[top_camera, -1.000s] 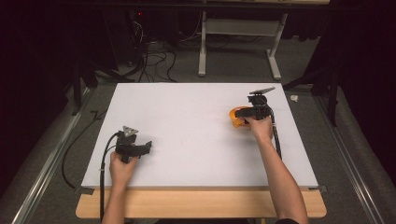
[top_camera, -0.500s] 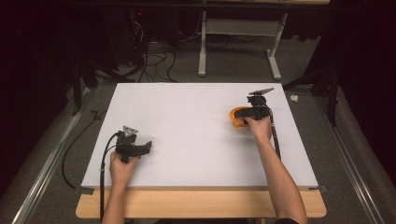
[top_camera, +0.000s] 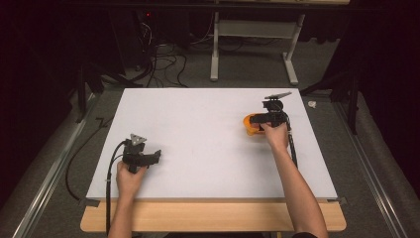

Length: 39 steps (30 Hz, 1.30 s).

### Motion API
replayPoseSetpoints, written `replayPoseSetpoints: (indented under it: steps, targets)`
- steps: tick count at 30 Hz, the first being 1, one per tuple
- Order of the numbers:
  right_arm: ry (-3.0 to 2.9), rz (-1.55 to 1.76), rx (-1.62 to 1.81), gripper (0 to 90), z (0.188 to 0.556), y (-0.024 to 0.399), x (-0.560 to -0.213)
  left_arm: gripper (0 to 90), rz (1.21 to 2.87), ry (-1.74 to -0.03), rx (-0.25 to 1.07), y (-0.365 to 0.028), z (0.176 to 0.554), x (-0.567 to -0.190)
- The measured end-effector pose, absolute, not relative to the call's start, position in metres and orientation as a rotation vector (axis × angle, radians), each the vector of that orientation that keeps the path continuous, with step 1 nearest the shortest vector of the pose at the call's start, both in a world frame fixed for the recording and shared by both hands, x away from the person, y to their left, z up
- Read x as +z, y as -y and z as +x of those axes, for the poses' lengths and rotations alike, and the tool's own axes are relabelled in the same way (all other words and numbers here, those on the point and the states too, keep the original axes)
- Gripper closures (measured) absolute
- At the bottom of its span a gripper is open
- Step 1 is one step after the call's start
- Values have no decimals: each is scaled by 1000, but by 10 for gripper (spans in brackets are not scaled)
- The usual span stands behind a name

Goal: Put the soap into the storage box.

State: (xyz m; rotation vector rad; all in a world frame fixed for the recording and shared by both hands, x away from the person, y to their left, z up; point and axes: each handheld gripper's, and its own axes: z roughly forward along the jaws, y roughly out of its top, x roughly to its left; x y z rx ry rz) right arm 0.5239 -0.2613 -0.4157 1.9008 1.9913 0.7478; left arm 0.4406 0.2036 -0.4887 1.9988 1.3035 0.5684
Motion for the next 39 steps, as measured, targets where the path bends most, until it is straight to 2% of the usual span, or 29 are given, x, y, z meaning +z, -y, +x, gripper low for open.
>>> replayPoseSetpoints:
  steps: [24,39]
  targets:
    - [-1977,1795,816,136,498,265,-387,190,1999,-1303,572,-203,440,-489]
    - [-1967,1764,864,140,478,276,-380,190,1999,-1303,572,-203,440,-489]
